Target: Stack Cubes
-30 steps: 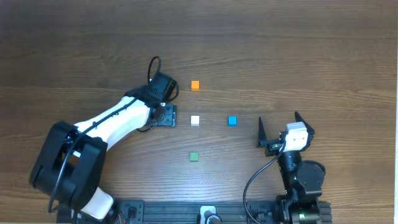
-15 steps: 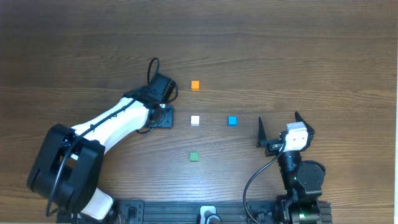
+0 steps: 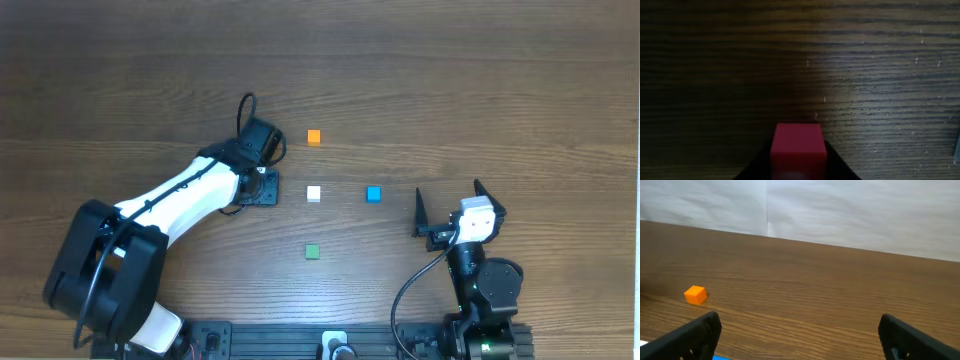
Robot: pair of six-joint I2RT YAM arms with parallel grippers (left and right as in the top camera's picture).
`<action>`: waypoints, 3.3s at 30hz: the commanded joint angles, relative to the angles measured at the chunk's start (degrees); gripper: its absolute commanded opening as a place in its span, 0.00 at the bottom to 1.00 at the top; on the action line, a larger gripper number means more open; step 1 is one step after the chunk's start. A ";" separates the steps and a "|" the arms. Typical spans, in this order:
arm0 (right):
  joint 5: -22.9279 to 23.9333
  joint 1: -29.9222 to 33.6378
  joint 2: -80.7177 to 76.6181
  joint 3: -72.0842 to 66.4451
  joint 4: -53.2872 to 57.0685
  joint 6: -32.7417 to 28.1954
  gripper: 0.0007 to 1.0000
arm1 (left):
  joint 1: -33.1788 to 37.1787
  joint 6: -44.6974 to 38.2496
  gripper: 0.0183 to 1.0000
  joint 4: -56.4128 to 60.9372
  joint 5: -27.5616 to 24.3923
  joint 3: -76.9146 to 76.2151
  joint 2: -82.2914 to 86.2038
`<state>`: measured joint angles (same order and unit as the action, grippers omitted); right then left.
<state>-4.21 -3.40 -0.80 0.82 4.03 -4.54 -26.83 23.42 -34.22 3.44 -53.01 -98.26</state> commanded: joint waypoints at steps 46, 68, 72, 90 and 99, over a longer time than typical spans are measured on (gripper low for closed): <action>-0.46 0.33 0.44 -0.52 -0.13 -0.07 0.99 | -17.16 19.50 0.07 -10.43 2.49 -19.98 -8.74; -0.48 0.33 0.44 -0.52 -0.13 -0.07 0.99 | -17.14 19.47 0.11 -10.16 3.13 -19.98 -9.77; -0.46 0.33 0.44 -0.52 -0.13 -0.07 0.99 | -17.16 19.50 0.13 -10.16 3.32 -19.98 -9.77; -0.48 0.33 0.44 -0.52 -0.13 -0.07 0.99 | -17.16 19.50 0.15 -9.46 3.54 -19.98 -10.29; -0.48 0.33 0.44 -0.52 -0.13 -0.07 0.99 | -17.16 19.50 0.21 -9.33 3.52 -19.98 -10.32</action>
<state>-4.21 -3.40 -0.80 0.82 4.03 -4.54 -44.03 41.89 -43.68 6.07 -71.81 -107.39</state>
